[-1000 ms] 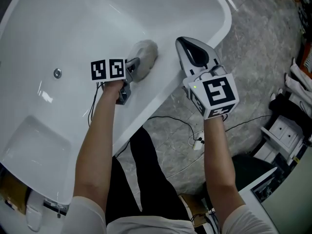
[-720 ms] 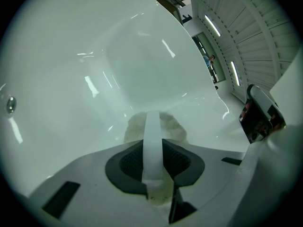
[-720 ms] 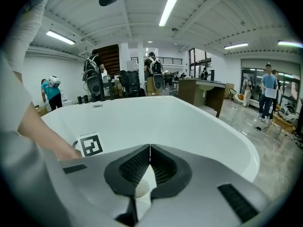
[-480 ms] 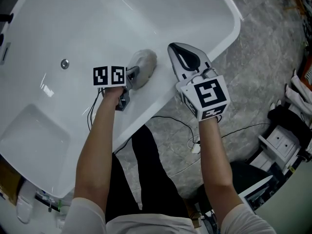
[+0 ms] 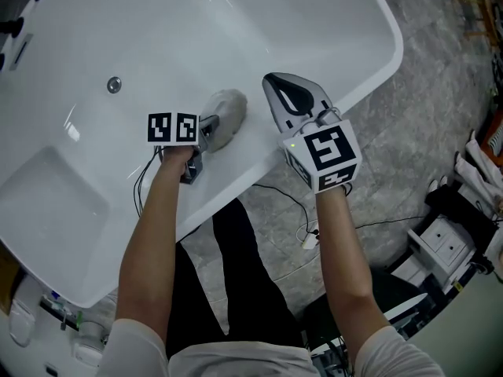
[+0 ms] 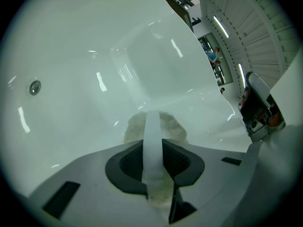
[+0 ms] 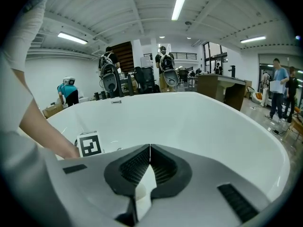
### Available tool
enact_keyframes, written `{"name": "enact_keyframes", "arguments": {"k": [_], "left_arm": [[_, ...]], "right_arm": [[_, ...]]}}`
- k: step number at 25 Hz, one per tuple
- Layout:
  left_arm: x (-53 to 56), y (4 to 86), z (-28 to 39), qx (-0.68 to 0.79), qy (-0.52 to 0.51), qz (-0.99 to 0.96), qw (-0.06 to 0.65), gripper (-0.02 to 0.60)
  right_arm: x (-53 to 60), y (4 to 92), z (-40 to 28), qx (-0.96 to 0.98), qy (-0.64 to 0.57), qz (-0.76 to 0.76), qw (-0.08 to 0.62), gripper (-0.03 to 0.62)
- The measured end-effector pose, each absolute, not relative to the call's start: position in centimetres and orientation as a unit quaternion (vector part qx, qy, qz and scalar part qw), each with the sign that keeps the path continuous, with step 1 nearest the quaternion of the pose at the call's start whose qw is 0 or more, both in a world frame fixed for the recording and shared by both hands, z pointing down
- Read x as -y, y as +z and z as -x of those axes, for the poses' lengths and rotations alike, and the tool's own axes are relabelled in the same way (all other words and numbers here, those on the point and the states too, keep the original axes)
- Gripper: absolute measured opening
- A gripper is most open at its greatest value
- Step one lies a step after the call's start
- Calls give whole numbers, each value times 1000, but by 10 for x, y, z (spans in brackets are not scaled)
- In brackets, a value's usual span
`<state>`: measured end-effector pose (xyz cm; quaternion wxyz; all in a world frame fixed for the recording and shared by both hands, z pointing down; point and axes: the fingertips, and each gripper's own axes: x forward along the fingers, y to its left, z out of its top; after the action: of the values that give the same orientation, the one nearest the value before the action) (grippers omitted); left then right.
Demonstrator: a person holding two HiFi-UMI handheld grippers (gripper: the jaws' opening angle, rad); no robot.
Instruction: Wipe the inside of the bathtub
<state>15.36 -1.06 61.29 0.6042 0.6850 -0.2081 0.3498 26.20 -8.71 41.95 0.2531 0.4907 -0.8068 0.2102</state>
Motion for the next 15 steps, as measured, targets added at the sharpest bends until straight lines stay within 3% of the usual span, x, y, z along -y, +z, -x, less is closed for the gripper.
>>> {"name": "enact_keyframes", "arguments": {"k": [15], "left_arm": [[-28, 617, -56, 237, 361, -656, 618, 100]], "right_arm": [[79, 428, -181, 829, 215, -444, 262, 21]]}}
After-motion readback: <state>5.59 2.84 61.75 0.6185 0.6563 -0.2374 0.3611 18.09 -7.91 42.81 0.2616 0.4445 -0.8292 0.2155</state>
